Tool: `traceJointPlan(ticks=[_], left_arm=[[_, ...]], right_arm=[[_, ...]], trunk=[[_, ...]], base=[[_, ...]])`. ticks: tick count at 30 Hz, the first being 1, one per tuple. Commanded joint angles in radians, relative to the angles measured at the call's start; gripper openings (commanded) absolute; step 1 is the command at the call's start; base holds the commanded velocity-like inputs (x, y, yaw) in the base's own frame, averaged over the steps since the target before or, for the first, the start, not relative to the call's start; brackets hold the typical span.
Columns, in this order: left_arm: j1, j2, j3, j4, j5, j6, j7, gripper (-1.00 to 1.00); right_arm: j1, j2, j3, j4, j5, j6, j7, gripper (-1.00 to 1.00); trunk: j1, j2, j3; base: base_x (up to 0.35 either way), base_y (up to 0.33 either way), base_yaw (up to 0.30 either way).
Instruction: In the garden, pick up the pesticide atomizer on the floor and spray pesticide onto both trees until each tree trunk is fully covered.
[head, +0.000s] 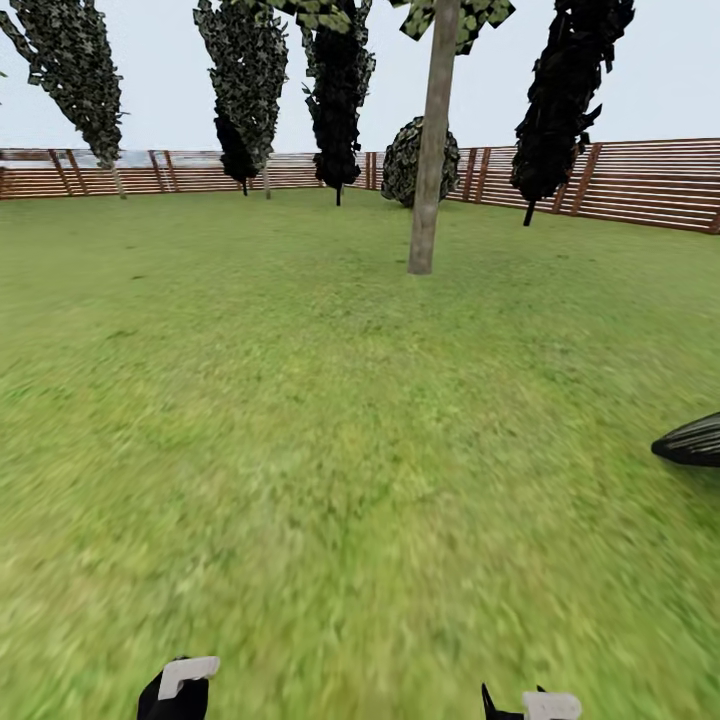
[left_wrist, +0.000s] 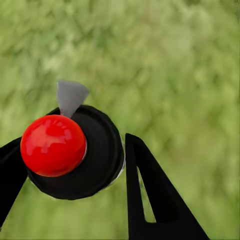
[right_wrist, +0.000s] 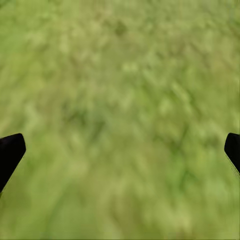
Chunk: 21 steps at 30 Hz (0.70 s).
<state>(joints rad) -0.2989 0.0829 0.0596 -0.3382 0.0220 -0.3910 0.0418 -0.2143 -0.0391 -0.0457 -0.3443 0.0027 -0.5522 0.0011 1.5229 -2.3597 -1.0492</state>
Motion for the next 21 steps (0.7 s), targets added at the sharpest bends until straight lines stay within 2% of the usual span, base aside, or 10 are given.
traceJointPlan(ticks=[1,21], left_arm=[[-0.001,0.000,0.000,0.001,0.002,-0.003,0.001,-1.00],[-0.001,0.000,0.000,0.001,0.002,-0.003,0.001,-1.00]], right_arm=[[-0.001,0.000,-0.002,0.001,0.000,-0.003,0.000,1.00],[-0.001,-0.003,-0.003,0.001,0.000,-0.003,-0.001,1.00]], trunk=[[0.000,0.000,-0.001],[0.000,0.000,-0.001]], base=[[0.340,0.000,0.000],[0.340,0.000,0.000]])
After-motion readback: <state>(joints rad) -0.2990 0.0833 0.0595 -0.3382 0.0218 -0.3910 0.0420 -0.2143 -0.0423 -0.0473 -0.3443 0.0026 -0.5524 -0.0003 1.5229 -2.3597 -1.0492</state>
